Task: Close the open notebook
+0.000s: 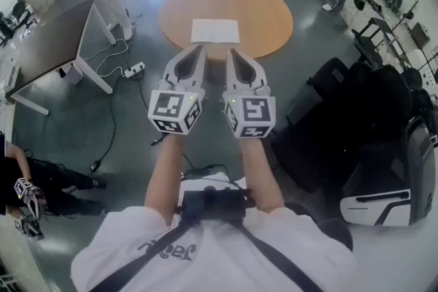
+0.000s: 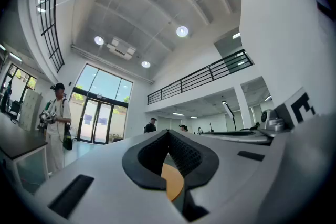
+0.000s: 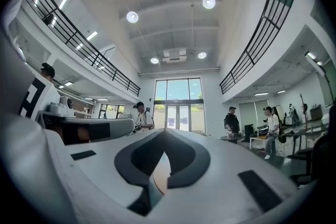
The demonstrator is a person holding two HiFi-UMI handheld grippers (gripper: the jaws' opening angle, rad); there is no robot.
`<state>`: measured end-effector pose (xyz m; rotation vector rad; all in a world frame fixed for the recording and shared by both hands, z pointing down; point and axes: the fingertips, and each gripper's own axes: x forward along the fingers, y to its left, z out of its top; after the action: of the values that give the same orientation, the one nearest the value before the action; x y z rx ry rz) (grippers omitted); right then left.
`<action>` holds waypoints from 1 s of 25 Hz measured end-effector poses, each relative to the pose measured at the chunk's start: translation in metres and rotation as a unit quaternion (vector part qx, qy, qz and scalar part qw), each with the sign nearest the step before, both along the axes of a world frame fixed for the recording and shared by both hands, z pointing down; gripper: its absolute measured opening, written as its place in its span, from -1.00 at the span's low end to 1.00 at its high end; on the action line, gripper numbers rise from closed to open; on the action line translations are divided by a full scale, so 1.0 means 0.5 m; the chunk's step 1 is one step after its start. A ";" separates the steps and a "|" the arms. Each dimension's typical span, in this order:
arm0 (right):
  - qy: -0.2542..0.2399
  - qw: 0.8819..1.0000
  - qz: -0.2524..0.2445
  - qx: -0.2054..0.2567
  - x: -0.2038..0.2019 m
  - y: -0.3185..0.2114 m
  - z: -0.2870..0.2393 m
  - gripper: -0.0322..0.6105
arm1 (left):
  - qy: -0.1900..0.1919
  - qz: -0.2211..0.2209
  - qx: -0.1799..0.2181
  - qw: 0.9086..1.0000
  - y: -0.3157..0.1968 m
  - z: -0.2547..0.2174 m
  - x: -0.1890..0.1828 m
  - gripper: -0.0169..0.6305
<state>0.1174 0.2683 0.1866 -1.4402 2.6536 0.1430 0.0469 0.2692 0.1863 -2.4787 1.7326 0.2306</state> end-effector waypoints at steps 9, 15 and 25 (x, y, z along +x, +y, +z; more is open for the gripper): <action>-0.003 0.999 0.019 -0.030 0.049 -0.015 0.033 -0.86 | -0.012 -0.031 -0.053 0.998 -0.015 0.048 0.026 -0.91; 0.001 0.998 0.014 -0.058 0.066 -0.020 0.067 -0.86 | 0.003 -0.046 -0.075 0.996 -0.010 0.076 0.020 -0.91; -0.004 0.997 0.002 -0.077 0.071 -0.046 0.107 -0.86 | 0.018 -0.057 -0.113 0.992 -0.024 0.145 -0.008 -0.90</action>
<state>0.1529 0.2454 0.2399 -1.4843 2.7076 -0.0678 0.0431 0.2573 0.2589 -2.5279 2.0095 0.0732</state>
